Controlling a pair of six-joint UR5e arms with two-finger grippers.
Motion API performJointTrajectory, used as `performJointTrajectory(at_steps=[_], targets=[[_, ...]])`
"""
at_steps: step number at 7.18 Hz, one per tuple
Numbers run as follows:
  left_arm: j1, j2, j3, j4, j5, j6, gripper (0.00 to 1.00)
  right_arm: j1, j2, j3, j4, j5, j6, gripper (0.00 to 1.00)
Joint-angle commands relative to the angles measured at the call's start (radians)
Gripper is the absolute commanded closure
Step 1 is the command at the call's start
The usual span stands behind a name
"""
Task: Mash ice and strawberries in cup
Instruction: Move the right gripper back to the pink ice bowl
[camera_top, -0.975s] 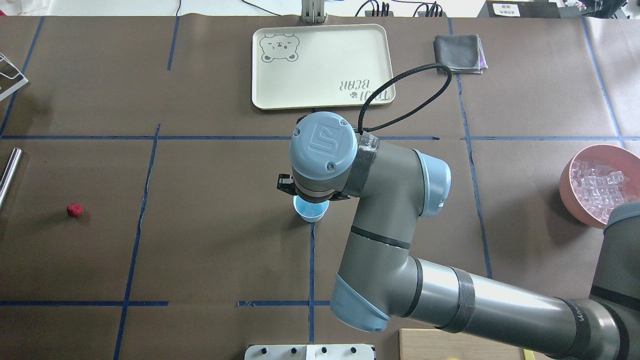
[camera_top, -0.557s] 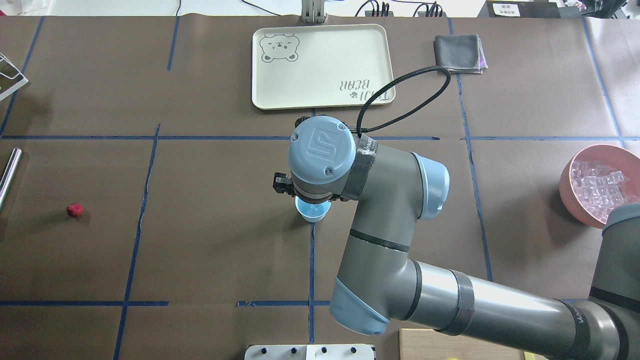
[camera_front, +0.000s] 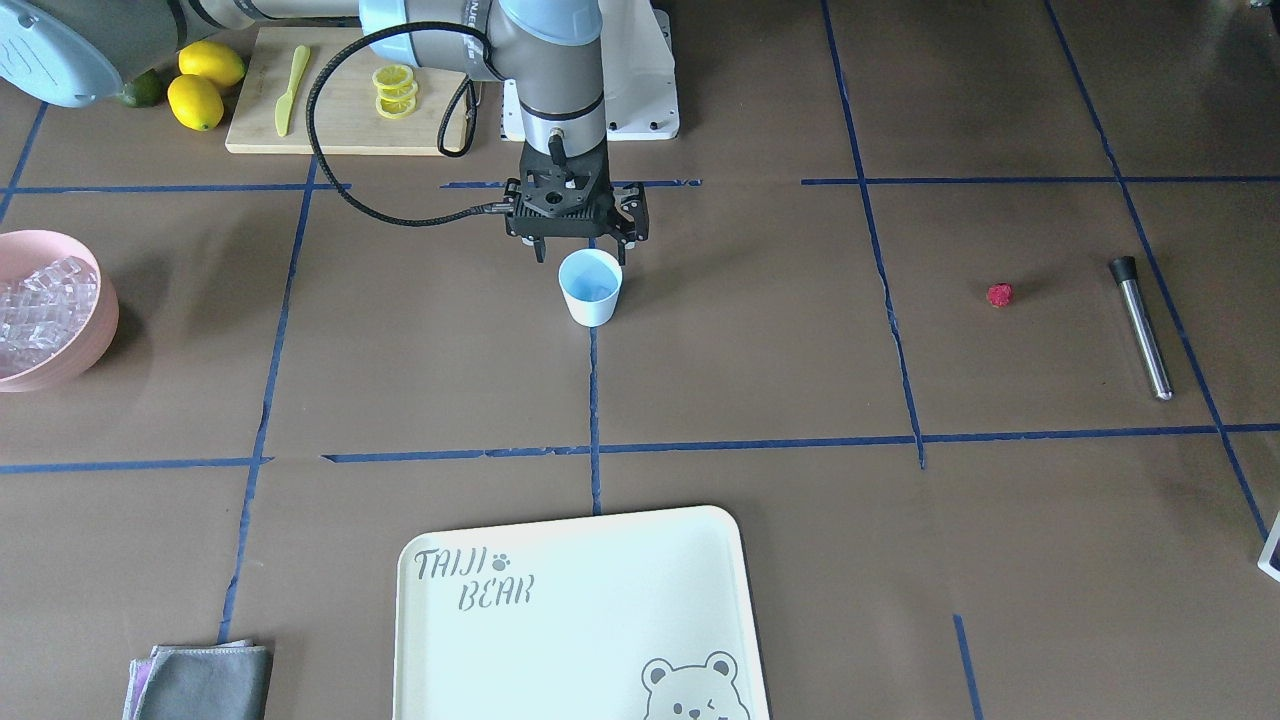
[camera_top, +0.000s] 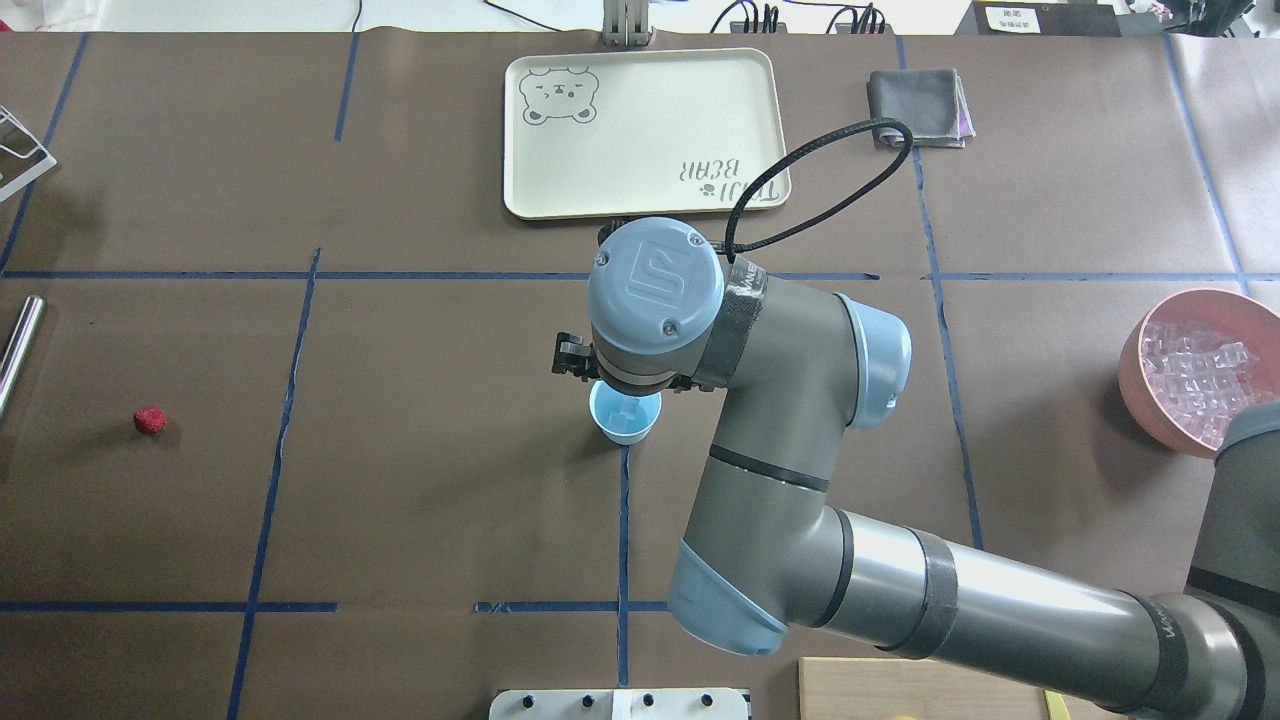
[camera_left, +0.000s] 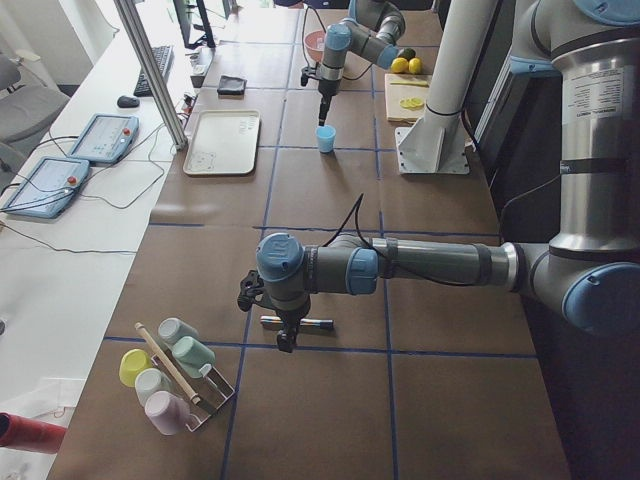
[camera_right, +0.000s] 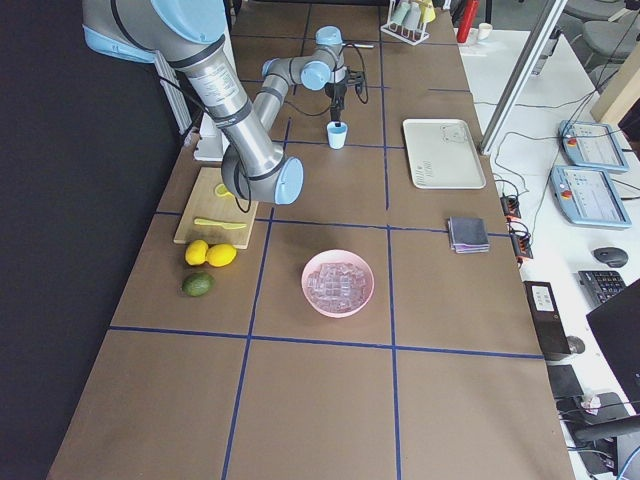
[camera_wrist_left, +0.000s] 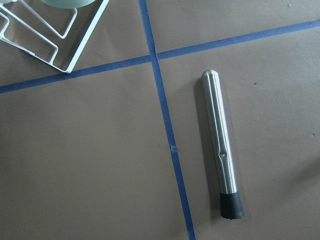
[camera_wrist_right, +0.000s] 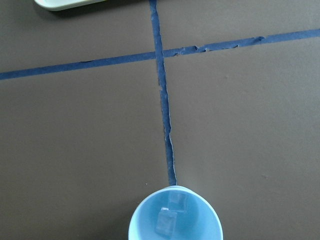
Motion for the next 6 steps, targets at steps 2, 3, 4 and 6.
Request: performJointTrajectory(at_steps=[2,3,4,6], targets=[[0.000,0.000,0.000,0.000,0.000,0.000,0.00,0.198,-0.232,0.119,0.007,0.171,-0.296,0.00],[-0.001,0.000,0.002,0.000,0.000,0.000,0.00,0.284,-0.333,0.142,0.005,0.214,-0.469,0.00],[-0.001,0.000,0.000,0.000,0.000,0.000,0.00,0.385,-0.425,0.148,0.005,0.283,-0.621,0.00],[-0.001,0.000,-0.003,0.000,0.000,0.000,0.00,0.528,-0.625,0.192,0.008,0.343,-0.866,0.00]])
